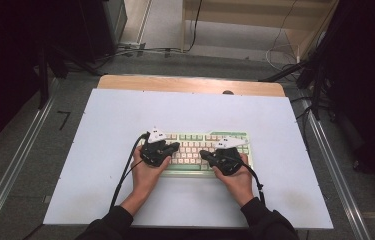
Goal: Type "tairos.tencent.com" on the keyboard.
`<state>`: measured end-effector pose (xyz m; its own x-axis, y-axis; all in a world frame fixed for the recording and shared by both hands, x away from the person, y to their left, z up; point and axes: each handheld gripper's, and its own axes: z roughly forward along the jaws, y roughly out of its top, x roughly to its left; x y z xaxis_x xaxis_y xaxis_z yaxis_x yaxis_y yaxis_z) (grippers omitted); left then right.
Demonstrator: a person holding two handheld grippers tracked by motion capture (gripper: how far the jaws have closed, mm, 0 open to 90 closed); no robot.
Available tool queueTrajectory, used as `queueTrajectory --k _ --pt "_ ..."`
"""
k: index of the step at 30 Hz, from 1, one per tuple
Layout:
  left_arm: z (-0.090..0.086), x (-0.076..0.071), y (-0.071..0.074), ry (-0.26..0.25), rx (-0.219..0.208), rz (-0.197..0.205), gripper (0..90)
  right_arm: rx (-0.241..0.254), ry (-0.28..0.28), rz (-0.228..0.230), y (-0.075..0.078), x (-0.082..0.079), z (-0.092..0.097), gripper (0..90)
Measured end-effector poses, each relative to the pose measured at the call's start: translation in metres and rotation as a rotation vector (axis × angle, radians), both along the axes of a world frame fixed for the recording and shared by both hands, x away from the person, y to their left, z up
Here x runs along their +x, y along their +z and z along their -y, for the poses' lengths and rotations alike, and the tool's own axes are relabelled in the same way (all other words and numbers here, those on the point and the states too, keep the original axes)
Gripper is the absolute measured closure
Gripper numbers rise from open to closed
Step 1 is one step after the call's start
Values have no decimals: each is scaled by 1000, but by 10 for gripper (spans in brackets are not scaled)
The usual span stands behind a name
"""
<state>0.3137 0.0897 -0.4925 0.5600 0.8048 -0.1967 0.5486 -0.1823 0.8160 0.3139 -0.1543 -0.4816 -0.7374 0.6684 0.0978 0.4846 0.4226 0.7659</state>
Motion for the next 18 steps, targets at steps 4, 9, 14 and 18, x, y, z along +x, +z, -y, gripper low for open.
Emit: queueTrajectory --k 4,9,14,18 --pt "0 1 0 1 1 -3 900 0 -1 -2 0 0 0 881" --pt "0 2 -1 0 2 -12 900 0 -1 -2 0 0 0 881" --pt "1 3 -3 -2 22 -20 900 0 1 1 0 0 0 881" --pt "2 3 -4 -10 39 -26 900 0 0 -1 0 0 0 881"
